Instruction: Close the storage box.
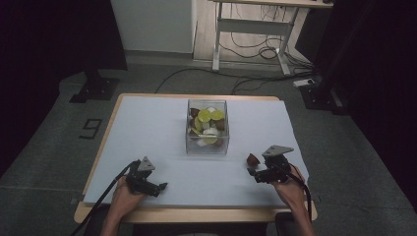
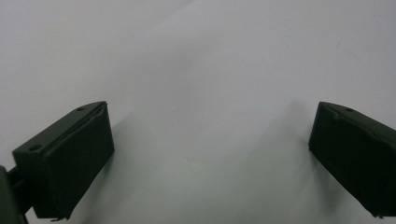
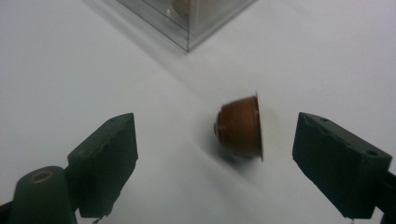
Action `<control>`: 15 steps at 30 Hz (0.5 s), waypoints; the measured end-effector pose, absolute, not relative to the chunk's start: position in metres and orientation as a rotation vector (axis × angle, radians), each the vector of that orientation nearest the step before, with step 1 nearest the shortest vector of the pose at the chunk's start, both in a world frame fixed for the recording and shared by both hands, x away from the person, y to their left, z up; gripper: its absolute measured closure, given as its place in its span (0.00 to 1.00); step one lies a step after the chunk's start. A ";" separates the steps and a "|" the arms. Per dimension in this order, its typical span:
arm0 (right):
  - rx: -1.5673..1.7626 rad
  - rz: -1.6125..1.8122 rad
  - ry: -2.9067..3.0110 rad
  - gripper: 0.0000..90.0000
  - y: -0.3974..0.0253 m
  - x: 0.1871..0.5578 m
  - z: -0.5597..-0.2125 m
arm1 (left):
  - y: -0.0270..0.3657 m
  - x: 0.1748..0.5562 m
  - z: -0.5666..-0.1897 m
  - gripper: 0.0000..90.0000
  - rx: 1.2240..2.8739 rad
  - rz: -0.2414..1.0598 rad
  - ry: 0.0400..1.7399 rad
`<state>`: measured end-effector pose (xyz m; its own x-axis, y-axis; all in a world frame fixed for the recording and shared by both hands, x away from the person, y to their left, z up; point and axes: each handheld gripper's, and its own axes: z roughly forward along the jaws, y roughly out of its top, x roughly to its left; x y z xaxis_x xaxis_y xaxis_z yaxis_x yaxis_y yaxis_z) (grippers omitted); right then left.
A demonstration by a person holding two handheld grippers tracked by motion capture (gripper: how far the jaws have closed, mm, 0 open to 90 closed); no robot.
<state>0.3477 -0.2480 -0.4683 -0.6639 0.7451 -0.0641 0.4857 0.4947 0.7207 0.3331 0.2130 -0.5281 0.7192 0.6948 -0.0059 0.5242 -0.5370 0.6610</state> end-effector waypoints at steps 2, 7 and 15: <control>1.051 0.971 2.370 0.15 -0.251 0.348 -0.474 | 0.213 0.333 -0.528 0.00 2.269 0.340 0.920; 1.111 0.964 2.352 0.14 -0.258 0.348 -0.490 | 0.213 0.333 -0.528 0.00 2.269 0.340 0.920; 1.180 0.930 2.354 0.13 -0.268 0.354 -0.517 | 0.213 0.333 -0.528 0.00 2.270 0.340 0.921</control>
